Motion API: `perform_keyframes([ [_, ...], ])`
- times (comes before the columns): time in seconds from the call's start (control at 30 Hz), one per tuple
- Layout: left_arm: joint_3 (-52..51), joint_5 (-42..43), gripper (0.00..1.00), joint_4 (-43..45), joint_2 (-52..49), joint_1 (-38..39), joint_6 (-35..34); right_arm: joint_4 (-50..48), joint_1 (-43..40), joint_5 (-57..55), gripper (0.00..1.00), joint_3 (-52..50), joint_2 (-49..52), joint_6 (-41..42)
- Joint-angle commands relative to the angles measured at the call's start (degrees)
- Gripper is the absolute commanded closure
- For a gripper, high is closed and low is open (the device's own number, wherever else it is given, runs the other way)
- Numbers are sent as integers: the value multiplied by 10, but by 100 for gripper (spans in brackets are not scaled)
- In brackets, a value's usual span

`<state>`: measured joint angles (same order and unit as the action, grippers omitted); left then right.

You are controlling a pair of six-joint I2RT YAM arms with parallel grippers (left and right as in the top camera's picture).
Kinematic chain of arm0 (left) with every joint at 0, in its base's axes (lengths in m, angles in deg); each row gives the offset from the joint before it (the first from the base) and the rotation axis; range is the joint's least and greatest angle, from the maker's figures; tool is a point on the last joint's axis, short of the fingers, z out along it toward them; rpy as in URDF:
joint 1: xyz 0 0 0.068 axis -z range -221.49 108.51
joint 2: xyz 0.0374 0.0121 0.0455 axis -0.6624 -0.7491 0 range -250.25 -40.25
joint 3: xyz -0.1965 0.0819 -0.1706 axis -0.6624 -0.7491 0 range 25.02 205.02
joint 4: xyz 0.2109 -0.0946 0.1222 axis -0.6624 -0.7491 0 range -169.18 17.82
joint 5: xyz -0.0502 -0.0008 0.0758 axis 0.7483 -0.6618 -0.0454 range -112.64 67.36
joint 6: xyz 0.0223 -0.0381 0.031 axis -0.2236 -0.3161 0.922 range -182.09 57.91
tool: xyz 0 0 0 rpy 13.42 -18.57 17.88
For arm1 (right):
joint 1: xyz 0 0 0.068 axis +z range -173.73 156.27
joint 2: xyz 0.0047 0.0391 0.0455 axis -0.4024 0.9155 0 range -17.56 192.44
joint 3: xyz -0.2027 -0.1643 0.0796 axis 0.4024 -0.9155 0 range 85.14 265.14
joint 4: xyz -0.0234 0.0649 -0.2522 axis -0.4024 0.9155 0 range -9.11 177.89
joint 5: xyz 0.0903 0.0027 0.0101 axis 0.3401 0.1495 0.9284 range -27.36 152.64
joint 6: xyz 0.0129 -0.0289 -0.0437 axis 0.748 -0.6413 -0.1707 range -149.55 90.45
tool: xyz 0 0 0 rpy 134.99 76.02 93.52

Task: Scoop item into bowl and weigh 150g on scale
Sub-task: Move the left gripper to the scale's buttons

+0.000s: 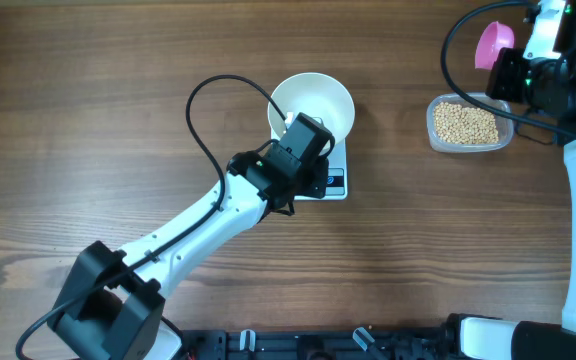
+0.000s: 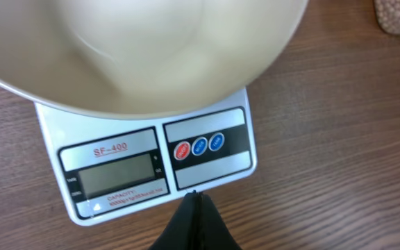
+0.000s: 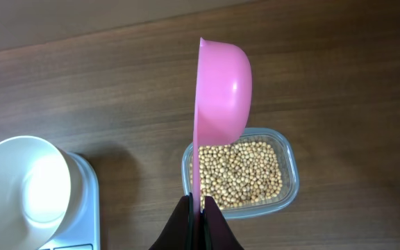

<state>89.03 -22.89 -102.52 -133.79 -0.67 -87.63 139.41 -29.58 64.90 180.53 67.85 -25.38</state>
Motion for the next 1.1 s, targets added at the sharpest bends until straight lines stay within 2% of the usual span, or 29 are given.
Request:
perform_keyframes([
  [0.0, 2, -24, 96, 2, 61, 2, 15, -4, -2, -12, 96, 6, 5, -12],
  [0.1, -7, -22, 96, -38, 160, 1, 63, -4, -2, -12, 96, 6, 5, -11],
  [0.2, -85, 18, 96, -43, 199, 1, 62, -5, -2, -12, 96, 6, 5, -11],
  [0.37, -139, 28, 96, 113, 134, 3, 52, -4, -2, -12, 96, 6, 5, -12],
  [0.5, -139, 34, 96, 181, 46, 3, 51, -4, -2, -12, 96, 6, 5, -12],
  [0.83, -140, 43, 96, 229, -22, 3, 41, -14, -2, -12, 96, 6, 5, -26],
  [0.93, -140, 60, 96, 260, -20, 2, 41, -15, -2, -12, 96, 6, 5, -27],
  [1.07, -140, 106, 96, 258, 21, 1, 42, -15, -2, -12, 95, 6, 5, -28],
])
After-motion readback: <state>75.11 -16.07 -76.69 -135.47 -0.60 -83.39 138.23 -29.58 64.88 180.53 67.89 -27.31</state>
